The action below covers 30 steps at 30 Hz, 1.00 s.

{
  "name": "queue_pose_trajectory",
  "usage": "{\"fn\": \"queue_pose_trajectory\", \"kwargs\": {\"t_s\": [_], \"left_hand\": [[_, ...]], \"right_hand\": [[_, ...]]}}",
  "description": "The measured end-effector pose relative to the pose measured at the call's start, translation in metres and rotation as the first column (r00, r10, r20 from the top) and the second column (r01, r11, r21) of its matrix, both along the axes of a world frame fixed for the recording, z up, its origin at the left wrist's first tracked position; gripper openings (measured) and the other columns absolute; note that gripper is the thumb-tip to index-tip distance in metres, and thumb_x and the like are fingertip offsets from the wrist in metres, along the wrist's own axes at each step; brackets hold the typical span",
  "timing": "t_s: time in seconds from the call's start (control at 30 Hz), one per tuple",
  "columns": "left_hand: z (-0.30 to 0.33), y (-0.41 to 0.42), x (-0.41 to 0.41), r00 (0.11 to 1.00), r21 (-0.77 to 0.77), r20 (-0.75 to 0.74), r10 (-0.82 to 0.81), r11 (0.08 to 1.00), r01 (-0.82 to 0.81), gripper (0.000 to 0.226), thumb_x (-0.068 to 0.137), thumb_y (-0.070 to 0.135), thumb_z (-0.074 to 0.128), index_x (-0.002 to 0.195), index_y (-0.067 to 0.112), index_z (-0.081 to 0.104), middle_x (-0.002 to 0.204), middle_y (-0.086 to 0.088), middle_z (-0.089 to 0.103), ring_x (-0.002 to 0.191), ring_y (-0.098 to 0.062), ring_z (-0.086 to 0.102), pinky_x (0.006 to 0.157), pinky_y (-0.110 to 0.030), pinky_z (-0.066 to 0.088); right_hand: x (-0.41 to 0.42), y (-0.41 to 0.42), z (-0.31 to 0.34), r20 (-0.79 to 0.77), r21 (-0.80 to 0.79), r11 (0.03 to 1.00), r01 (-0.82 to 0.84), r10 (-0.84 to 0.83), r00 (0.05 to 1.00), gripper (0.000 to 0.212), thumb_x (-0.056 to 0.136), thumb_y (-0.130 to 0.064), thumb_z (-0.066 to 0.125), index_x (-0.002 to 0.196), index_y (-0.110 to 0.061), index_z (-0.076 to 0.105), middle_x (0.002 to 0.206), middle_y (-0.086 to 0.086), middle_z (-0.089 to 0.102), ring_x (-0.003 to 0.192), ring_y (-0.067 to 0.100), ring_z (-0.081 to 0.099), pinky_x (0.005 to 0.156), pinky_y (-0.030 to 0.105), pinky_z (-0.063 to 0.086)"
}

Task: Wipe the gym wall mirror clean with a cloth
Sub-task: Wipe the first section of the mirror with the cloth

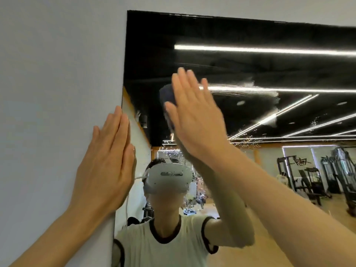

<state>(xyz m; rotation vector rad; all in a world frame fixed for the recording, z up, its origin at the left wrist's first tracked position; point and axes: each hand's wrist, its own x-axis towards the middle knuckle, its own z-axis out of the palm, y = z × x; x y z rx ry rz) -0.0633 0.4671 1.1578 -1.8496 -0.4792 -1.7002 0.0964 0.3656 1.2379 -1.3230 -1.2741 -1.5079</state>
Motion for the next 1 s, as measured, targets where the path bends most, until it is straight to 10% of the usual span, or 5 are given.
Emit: {"fn": "queue_pose_trajectory", "kwargs": {"t_s": [0.2,0.4,0.6,0.83,1.0], "left_hand": [[-0.002,-0.001,0.0,1.0,0.006,0.005,0.013,1.0,-0.013,0.061,0.107,0.034,0.02,0.16,0.006,0.018,0.169,-0.006,0.011,0.156,-0.017,0.01,0.124,-0.022,-0.006],[-0.002,-0.002,0.001,1.0,0.004,0.025,0.015,1.0,-0.015,0.059,0.107,0.032,0.022,0.16,0.007,0.016,0.169,-0.005,0.011,0.156,-0.016,0.009,0.124,-0.022,-0.006],[-0.004,0.006,-0.018,1.0,0.015,-0.003,0.012,1.0,-0.012,0.056,0.108,0.033,0.02,0.16,0.015,0.009,0.168,0.0,0.009,0.155,-0.007,0.003,0.123,-0.02,-0.007],[-0.006,0.015,-0.023,0.999,0.061,-0.003,0.045,0.997,-0.044,0.053,0.107,0.027,0.023,0.158,0.014,0.017,0.167,-0.003,0.016,0.155,-0.011,0.008,0.124,-0.022,-0.004],[-0.005,0.015,-0.023,1.0,0.068,0.005,0.022,0.997,-0.023,0.054,0.107,0.026,0.023,0.158,0.012,0.022,0.167,-0.005,0.02,0.155,-0.014,0.012,0.125,-0.024,-0.002]], "right_hand": [[0.082,-0.032,-0.017,-0.404,0.212,0.976,0.046,0.045,0.914,0.066,0.106,-0.042,0.012,0.159,-0.002,0.011,0.168,0.016,0.008,0.156,0.027,0.002,0.127,0.044,0.001],[-0.014,0.025,-0.034,0.053,0.09,0.995,-0.034,0.029,0.998,0.066,0.104,-0.042,0.015,0.156,-0.004,0.026,0.163,0.016,0.026,0.153,0.029,0.019,0.124,0.043,0.008],[0.049,-0.014,-0.036,-0.251,0.131,0.991,-0.028,0.06,0.966,0.068,0.104,-0.045,0.009,0.159,-0.006,0.011,0.168,0.012,0.008,0.155,0.023,0.001,0.127,0.042,-0.001],[-0.014,0.022,-0.081,0.253,-0.005,1.0,-0.023,0.023,0.967,0.059,0.106,-0.037,0.026,0.153,-0.002,0.032,0.16,0.017,0.031,0.15,0.031,0.025,0.122,0.045,0.014],[-0.031,0.026,-0.016,0.219,-0.048,0.999,-0.006,0.017,0.976,0.065,0.104,-0.043,0.014,0.156,-0.006,0.027,0.163,0.014,0.026,0.153,0.027,0.019,0.125,0.04,0.007]]}}
